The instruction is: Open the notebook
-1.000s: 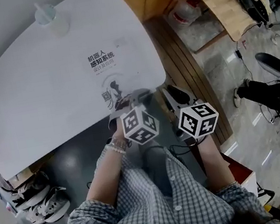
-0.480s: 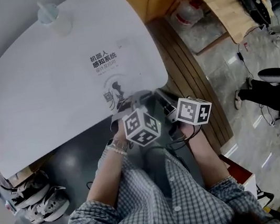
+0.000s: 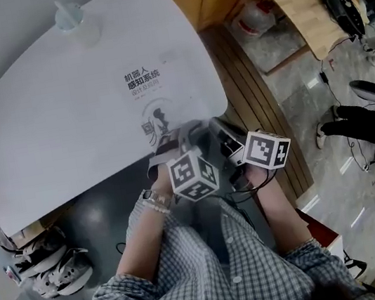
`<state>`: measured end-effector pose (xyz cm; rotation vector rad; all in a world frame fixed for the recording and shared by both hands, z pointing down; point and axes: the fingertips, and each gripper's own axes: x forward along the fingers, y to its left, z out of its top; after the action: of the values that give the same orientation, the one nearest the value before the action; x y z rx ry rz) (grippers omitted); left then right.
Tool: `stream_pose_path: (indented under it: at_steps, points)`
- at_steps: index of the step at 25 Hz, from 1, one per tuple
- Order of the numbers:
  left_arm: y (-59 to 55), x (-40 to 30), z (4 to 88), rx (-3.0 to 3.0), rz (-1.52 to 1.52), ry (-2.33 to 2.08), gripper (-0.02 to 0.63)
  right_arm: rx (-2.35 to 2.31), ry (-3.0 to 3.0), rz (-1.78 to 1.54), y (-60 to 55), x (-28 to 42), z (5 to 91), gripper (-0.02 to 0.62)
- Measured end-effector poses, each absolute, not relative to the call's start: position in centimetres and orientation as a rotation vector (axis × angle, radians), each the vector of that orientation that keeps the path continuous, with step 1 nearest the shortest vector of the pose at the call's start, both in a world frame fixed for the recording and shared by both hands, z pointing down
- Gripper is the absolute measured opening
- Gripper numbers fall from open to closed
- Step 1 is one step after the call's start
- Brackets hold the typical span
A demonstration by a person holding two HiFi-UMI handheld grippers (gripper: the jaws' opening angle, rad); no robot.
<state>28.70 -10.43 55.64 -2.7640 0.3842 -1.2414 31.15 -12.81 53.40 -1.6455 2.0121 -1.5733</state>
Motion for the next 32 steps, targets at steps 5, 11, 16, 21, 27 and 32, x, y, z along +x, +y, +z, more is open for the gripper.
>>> stream_pose_path:
  at_steps: [5, 11, 16, 21, 27, 32]
  points:
    - [-11.6, 28.6, 55.0, -2.708, -1.225, 0.514, 0.144, -1.621, 2.017, -1.552, -13.0, 30.7, 52.3, 0.032]
    - [-12.3, 28.4, 54.6, -2.647, -1.237, 0.572, 0.125, -1.62, 2.063, -1.544, -12.9, 30.2, 52.0, 0.032]
    - [-12.5, 28.2, 54.3, -2.713, -1.24, 0.609, 0.058, -1.682, 2.19, -1.459, -13.4, 30.3, 51.9, 0.034]
    - [-13.1, 27.9, 54.1, -2.821, -1.211, 0.667, 0.038, -1.855, 2.474, -1.205, -13.2, 31.1, 50.5, 0.034]
    - [-13.8, 27.1, 52.7, -2.944, -1.154, 0.741, 0.031, -1.982, 2.519, -1.24, -12.6, 31.6, 53.9, 0.021]
    - [-14.7, 25.9, 50.9, -3.077, -1.046, 0.876, 0.026, -2.0, 2.658, -1.199, -14.2, 29.1, 56.3, 0.021]
